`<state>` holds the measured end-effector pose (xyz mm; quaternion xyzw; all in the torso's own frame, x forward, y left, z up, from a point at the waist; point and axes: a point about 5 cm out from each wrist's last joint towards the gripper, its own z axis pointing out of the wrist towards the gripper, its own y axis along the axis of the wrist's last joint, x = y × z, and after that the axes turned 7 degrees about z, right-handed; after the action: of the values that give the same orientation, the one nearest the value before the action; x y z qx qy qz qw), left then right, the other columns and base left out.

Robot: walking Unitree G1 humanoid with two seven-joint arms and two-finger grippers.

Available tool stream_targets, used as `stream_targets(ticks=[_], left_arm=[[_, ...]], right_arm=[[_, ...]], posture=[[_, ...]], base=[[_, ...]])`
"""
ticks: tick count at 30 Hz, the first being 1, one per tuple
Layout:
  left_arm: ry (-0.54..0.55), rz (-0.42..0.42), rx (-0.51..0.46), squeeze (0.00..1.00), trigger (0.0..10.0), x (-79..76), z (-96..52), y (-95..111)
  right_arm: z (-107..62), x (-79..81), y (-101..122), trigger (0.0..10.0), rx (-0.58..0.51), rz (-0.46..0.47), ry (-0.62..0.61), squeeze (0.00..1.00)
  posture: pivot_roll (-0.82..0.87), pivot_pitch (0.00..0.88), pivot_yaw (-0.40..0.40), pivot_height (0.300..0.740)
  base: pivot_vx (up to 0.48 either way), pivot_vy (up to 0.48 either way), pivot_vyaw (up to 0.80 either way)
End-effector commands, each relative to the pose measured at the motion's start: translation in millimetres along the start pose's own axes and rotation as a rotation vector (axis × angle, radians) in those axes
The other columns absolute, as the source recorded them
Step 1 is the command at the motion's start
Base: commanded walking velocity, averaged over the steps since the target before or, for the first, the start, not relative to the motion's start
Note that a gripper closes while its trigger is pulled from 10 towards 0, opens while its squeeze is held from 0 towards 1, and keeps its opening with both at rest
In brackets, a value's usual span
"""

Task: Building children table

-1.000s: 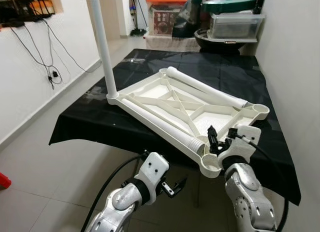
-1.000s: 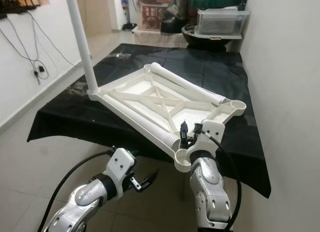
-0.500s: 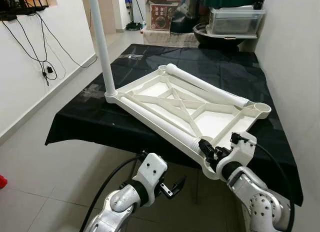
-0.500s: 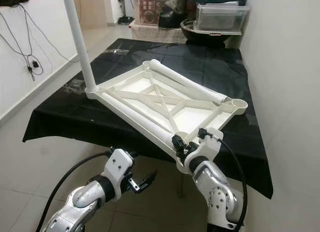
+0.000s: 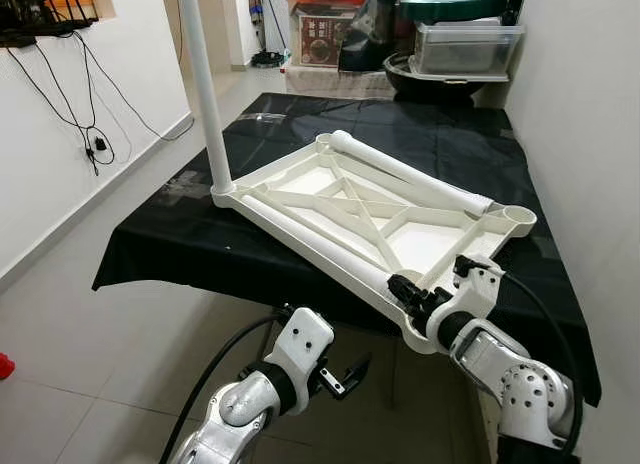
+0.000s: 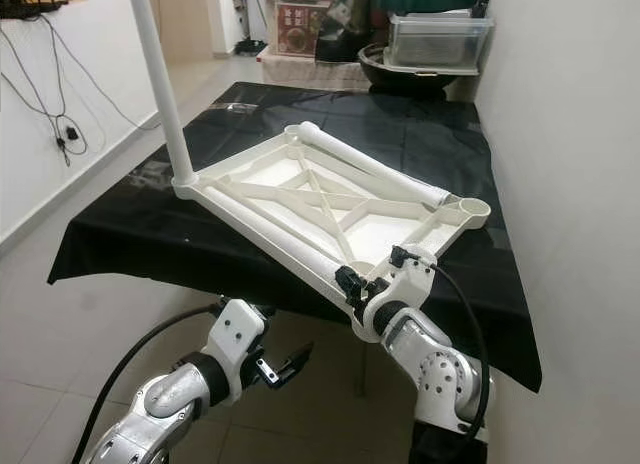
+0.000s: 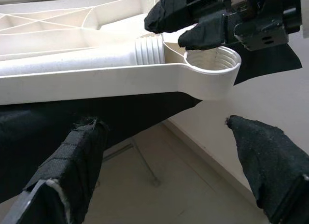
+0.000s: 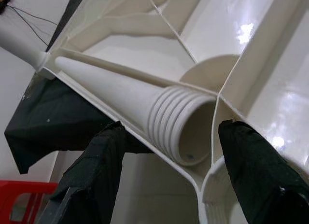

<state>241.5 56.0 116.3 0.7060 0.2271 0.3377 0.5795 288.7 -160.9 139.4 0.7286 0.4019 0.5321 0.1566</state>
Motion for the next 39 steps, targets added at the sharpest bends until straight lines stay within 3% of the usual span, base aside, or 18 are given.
stream_targets(ticks=[1,18,26,30,33,39], left_arm=[[0.004,0.002,0.003,0.0,10.0,0.3,-2.1,1],[0.004,0.0,0.001,0.0,10.0,-0.6,-2.8,3],[0.004,-0.001,-0.003,0.0,10.0,-1.8,-3.0,4],[0.004,0.0,-0.005,0.0,10.0,-2.2,-2.7,5],[0.003,0.002,-0.007,0.0,10.0,-2.7,-2.3,6],[0.002,0.003,-0.008,0.0,10.0,-2.7,-2.0,7]], right_arm=[[2.9,4.5,-2,10.0,0.027,0.005,0.01,0.0],[14.2,7.0,-3,10.0,0.059,0.016,-0.003,0.0],[26.3,14.9,-6,10.0,0.069,0.072,0.037,0.0],[31.8,21.9,-4,10.0,0.062,0.129,0.089,0.0],[31.8,34.3,0,10.0,0.073,0.201,0.24,0.0],[28.5,39.7,3,10.0,0.081,0.208,0.331,0.0]], posture=[[0.13,0.0,-0.045,0.74],[0.13,0.0,-0.048,0.74],[0.13,0.0,-0.053,0.74],[0.14,0.0,-0.053,0.74],[0.14,0.0,-0.057,0.74],[0.14,0.0,-0.057,0.74]], base=[[0.0,0.0,0.0],[0.0,0.0,0.0],[0.0,0.0,0.0],[0.0,0.0,0.0],[0.0,0.0,0.0],[0.0,0.0,0.0]])
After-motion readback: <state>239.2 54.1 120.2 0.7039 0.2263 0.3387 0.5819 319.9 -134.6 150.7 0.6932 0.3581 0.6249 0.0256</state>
